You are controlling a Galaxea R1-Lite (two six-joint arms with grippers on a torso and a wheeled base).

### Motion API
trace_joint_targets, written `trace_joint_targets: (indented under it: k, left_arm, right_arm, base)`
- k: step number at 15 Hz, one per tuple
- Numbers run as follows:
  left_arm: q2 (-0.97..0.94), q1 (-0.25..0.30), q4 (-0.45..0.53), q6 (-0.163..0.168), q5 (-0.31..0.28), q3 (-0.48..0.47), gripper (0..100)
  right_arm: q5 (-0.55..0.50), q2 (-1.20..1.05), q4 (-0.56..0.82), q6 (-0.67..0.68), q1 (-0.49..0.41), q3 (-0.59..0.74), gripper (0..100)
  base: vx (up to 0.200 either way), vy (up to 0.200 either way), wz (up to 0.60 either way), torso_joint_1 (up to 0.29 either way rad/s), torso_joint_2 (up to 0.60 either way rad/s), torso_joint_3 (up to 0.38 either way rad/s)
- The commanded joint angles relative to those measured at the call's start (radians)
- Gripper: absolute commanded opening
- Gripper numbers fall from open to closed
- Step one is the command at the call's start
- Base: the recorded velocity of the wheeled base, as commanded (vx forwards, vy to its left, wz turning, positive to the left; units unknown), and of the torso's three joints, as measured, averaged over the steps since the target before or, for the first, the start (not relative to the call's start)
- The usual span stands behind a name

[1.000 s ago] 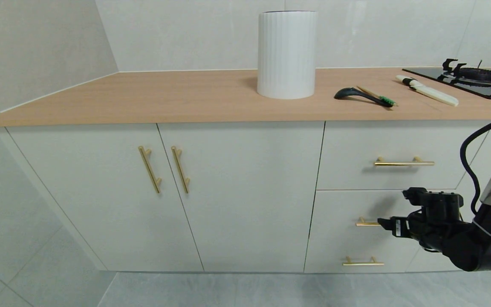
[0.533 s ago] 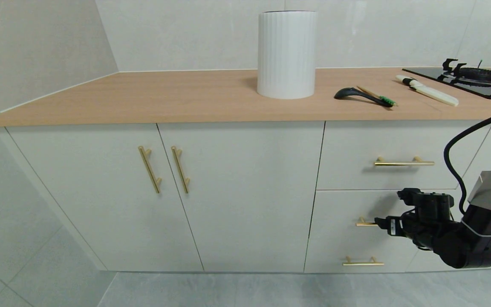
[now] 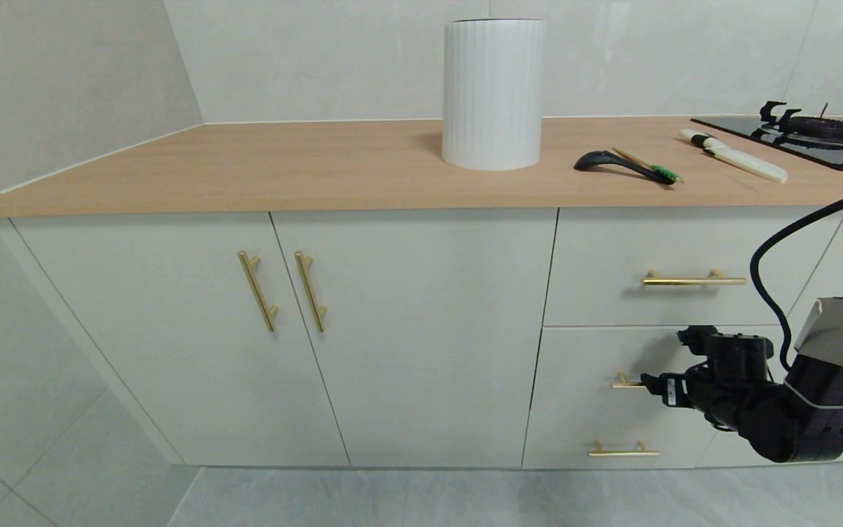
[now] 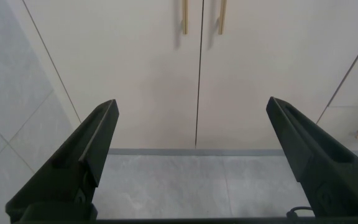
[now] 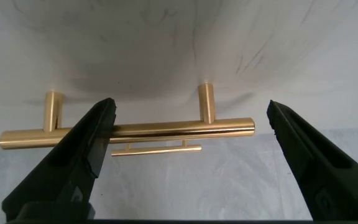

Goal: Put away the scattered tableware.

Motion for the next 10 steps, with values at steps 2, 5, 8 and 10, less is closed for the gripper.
trace_joint_targets:
  k: [2, 5, 8, 10]
  left_arm:
    - [0.000, 0.000, 0.000, 0.000, 0.000, 0.000, 100]
    - [0.000, 0.000, 0.000, 0.000, 0.000, 0.000, 100]
    - [0.000, 0.000, 0.000, 0.000, 0.000, 0.000, 100]
    - [0.000, 0.000, 0.000, 0.000, 0.000, 0.000, 100]
  right_arm:
    - [0.000, -0.003, 0.007, -0.007, 0.000, 0.027, 100]
    - [0.000, -0.005, 0.007, -0.007, 0.000, 0.040, 100]
    - [0.023, -0.137, 0.002, -0.001, 0.000, 0.156, 100]
    - [0.068, -0.339, 0.015, 0.002, 0.003, 0.229, 100]
  base:
    - [0.000, 0.000, 0.00, 0.000, 0.00, 0.000]
    - [0.000, 0.000, 0.00, 0.000, 0.00, 0.000]
    - [0.000, 0.000, 0.00, 0.000, 0.00, 0.000]
    - [0.000, 0.000, 0.00, 0.000, 0.00, 0.000]
